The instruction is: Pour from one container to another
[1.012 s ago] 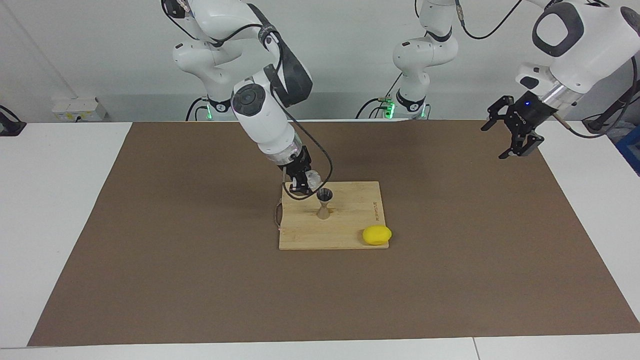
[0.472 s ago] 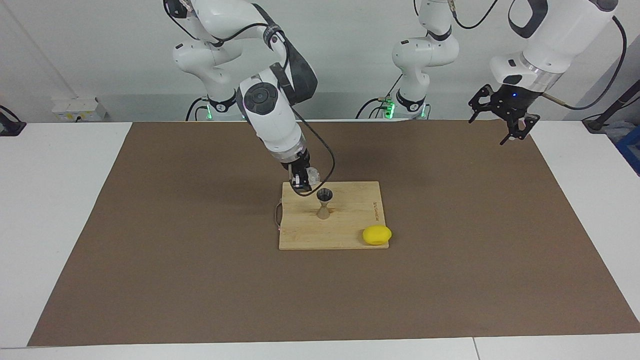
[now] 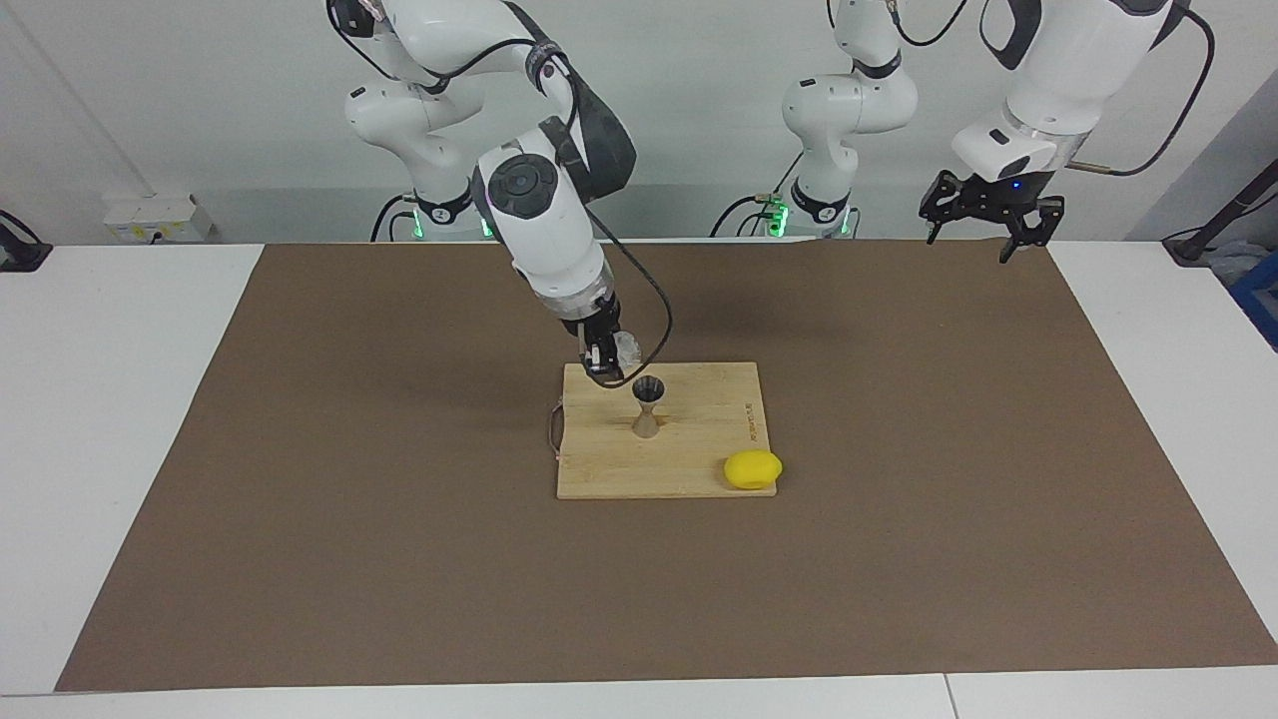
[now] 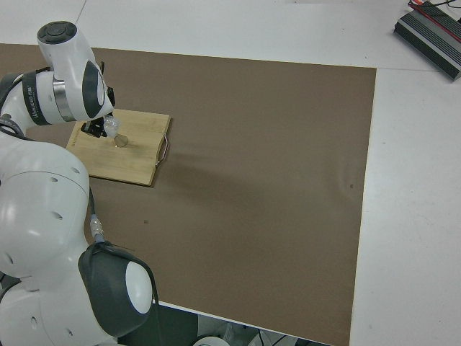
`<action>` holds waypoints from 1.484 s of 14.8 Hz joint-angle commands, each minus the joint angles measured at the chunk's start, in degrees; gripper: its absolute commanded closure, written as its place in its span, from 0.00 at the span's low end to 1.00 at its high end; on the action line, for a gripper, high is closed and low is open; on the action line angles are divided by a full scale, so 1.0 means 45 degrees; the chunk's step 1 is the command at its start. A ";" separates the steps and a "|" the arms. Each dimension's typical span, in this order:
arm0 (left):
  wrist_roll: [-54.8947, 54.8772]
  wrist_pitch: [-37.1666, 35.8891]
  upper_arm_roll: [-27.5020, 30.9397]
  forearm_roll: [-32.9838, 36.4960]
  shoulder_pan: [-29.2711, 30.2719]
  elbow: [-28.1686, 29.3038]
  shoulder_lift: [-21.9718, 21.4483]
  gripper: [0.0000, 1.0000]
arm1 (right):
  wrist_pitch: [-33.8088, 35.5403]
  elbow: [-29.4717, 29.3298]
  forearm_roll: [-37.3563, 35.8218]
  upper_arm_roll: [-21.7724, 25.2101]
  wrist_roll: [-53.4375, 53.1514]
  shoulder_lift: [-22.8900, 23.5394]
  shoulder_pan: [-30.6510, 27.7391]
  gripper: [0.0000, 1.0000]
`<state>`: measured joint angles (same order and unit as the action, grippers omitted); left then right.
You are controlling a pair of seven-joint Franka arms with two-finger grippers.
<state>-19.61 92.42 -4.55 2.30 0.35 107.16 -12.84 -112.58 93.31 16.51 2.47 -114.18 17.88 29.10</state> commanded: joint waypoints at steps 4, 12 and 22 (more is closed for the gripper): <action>0.0160 0.0398 0.0054 0.0270 -0.0175 -0.0119 -0.0233 0.00 | 0.0894 -0.1260 -0.0153 -0.0079 0.0276 0.0792 -0.0158 1.00; 0.0277 -0.0049 0.0054 0.0250 -0.0175 -0.0101 -0.0331 0.00 | 0.1383 -0.1536 -0.0114 -0.0392 0.0529 0.1028 -0.0236 1.00; 0.1037 0.0262 -0.0044 0.0192 -0.0175 -0.0043 -0.0351 0.00 | 0.1989 -0.2062 -0.0524 -0.0392 0.0549 0.1301 -0.0275 1.00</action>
<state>-16.31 93.10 -5.13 2.32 0.33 106.31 -13.37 -105.48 87.36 15.88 1.47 -112.78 21.93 28.86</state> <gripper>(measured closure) 0.000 0.498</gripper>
